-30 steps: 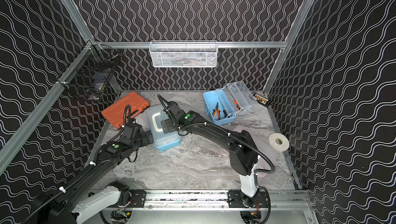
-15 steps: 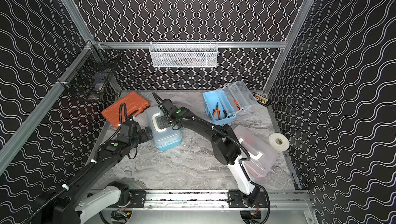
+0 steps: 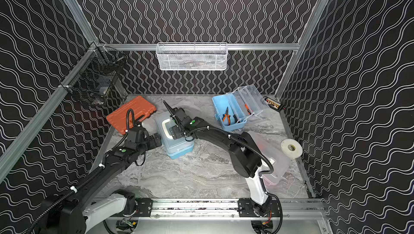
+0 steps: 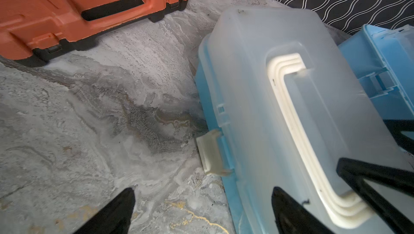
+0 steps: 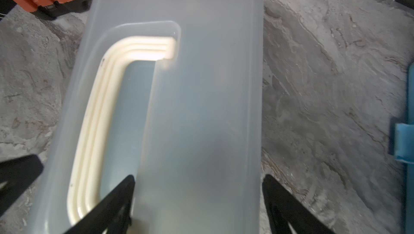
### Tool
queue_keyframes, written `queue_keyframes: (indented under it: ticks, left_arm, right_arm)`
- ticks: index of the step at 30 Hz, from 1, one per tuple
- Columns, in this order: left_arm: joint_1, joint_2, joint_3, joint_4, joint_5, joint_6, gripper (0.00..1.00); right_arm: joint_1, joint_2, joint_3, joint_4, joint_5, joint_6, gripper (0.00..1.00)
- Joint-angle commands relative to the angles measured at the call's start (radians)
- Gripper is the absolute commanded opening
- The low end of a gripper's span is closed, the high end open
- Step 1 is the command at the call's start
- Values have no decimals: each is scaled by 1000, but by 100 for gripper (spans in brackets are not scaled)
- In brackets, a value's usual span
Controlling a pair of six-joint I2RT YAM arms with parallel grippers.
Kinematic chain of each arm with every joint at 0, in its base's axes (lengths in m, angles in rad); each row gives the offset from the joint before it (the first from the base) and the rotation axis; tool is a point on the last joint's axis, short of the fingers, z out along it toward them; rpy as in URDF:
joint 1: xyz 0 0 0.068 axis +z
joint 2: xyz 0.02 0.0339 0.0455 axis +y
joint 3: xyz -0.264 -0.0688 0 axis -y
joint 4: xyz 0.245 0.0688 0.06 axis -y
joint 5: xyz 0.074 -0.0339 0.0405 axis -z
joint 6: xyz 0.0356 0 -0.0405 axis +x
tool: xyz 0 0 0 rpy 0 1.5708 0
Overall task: Close toolboxes
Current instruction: Move the toolbox to the center of the board.
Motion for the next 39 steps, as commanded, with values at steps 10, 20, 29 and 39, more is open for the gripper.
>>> queue_keyframes:
  ticks: [10, 20, 29, 39]
  left_arm:
    - [1, -3, -52, 78, 54, -20, 99]
    - [-47, 9, -179, 309, 180, 78, 99]
    - [-248, 12, -236, 479, 156, 308, 99]
    - [-444, 147, -187, 494, 57, 316, 99]
  right_arm:
    - [-61, -227, -255, -286, 166, -23, 91]
    - [-117, -386, -444, -311, 151, 73, 97]
    - [-125, -455, -374, -332, 69, 110, 99]
    - [-124, -477, -286, -290, 17, 113, 99]
